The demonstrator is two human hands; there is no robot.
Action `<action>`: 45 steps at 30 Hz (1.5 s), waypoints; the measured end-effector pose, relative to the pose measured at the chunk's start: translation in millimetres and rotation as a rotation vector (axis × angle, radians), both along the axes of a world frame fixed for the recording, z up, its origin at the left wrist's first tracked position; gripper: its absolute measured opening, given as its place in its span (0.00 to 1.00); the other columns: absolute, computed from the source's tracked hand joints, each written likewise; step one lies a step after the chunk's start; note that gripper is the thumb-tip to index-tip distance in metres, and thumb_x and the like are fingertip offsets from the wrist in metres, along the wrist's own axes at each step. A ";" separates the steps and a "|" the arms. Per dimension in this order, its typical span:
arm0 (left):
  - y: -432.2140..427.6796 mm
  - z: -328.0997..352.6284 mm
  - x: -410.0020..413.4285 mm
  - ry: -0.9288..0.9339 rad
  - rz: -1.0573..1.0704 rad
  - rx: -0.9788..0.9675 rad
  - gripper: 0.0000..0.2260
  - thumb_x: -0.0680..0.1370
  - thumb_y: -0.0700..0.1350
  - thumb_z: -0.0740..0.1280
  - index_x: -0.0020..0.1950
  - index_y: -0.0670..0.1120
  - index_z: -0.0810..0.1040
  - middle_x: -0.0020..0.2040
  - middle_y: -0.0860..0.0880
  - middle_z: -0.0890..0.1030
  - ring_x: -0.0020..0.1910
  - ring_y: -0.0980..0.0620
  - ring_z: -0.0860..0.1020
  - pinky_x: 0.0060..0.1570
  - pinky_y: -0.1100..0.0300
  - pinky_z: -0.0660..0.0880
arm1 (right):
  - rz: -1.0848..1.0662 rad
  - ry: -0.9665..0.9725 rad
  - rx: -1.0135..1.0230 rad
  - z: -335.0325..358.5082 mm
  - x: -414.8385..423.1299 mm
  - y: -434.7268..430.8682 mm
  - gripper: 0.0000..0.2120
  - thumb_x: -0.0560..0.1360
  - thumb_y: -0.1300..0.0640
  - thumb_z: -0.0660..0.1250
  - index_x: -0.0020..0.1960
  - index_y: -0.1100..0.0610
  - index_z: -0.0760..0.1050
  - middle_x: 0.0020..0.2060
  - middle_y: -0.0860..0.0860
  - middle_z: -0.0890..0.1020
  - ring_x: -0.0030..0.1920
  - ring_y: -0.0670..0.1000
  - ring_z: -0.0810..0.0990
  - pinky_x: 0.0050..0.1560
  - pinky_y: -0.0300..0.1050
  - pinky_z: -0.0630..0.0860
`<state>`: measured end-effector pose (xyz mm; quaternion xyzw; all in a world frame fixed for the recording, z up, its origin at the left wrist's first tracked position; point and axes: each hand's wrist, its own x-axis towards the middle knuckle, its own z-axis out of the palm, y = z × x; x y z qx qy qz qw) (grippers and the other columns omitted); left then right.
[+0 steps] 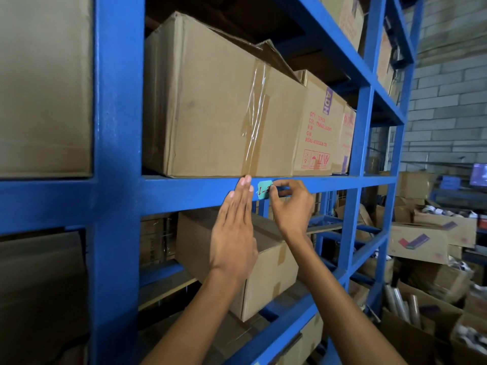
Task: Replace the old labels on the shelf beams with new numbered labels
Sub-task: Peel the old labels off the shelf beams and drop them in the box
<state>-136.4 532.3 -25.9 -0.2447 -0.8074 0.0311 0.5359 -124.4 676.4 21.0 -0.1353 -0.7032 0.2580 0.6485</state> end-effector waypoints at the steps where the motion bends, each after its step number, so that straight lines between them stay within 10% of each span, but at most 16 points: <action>1: -0.4 -0.1 -0.2 0.000 0.000 0.001 0.41 0.83 0.54 0.53 0.78 0.32 0.30 0.79 0.32 0.27 0.80 0.38 0.30 0.79 0.46 0.32 | 0.011 -0.005 0.005 0.7 -0.5 1.1 0.01 0.76 0.55 0.72 0.46 0.52 0.82 0.45 0.48 0.83 0.39 0.41 0.82 0.41 0.31 0.79; 8: -1.8 1.8 1.3 0.003 0.032 -0.007 0.43 0.82 0.57 0.53 0.78 0.32 0.29 0.78 0.32 0.26 0.79 0.38 0.28 0.76 0.45 0.29 | 0.037 -0.132 0.098 10.0 -0.2 9.2 0.04 0.78 0.55 0.67 0.48 0.55 0.77 0.46 0.50 0.80 0.42 0.47 0.80 0.46 0.49 0.81; 19: -3.2 4.0 4.6 -0.050 0.046 -0.035 0.44 0.82 0.58 0.53 0.77 0.32 0.28 0.78 0.33 0.25 0.79 0.38 0.29 0.78 0.46 0.32 | 0.250 0.027 -0.087 2.8 7.6 4.7 0.03 0.75 0.59 0.72 0.48 0.56 0.78 0.38 0.45 0.83 0.40 0.35 0.82 0.39 0.27 0.77; 45: -124.0 -1.0 35.2 -0.128 0.019 0.181 0.44 0.79 0.53 0.58 0.81 0.37 0.33 0.83 0.38 0.33 0.83 0.42 0.36 0.82 0.47 0.40 | 0.449 0.031 -0.172 -18.9 63.8 -115.8 0.04 0.74 0.65 0.72 0.44 0.57 0.81 0.35 0.43 0.80 0.40 0.40 0.79 0.47 0.38 0.80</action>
